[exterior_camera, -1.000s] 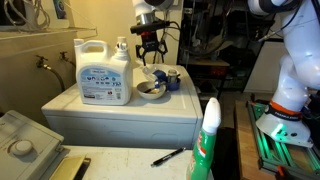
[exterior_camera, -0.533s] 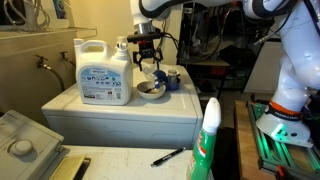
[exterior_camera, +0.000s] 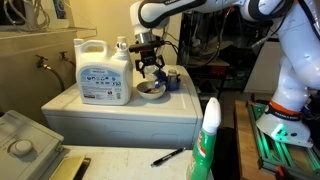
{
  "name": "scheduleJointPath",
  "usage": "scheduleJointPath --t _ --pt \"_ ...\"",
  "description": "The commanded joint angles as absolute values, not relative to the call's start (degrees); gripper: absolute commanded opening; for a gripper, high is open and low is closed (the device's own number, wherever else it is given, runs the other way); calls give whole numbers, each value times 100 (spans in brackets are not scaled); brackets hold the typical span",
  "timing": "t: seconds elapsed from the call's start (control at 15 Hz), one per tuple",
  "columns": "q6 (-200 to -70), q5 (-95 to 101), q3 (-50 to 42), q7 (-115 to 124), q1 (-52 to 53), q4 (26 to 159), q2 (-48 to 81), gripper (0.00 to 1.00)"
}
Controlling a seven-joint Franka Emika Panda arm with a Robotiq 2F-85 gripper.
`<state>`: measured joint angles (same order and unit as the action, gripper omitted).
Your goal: Remove the brush off the dustpan
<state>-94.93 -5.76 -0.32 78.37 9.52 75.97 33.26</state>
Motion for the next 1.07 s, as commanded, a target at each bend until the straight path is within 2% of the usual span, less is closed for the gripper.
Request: scheduleJointPath --t 0.0,0.33,0.47,0.67,0.87,1.0 --pt "-9572 -549 -55 7730 896 7869 3251 100" --pt "-9550 -576 -51 7640 871 7970 3244 99" --pt "-9530 -593 -41 7592 871 7992 3263 85" --pt "-9532 -605 -39 7562 875 8014 3279 53" --pt "-9536 -605 -44 7541 875 8014 3288 31" --pt "-9523 -602 -43 7526 876 8006 3300 20"
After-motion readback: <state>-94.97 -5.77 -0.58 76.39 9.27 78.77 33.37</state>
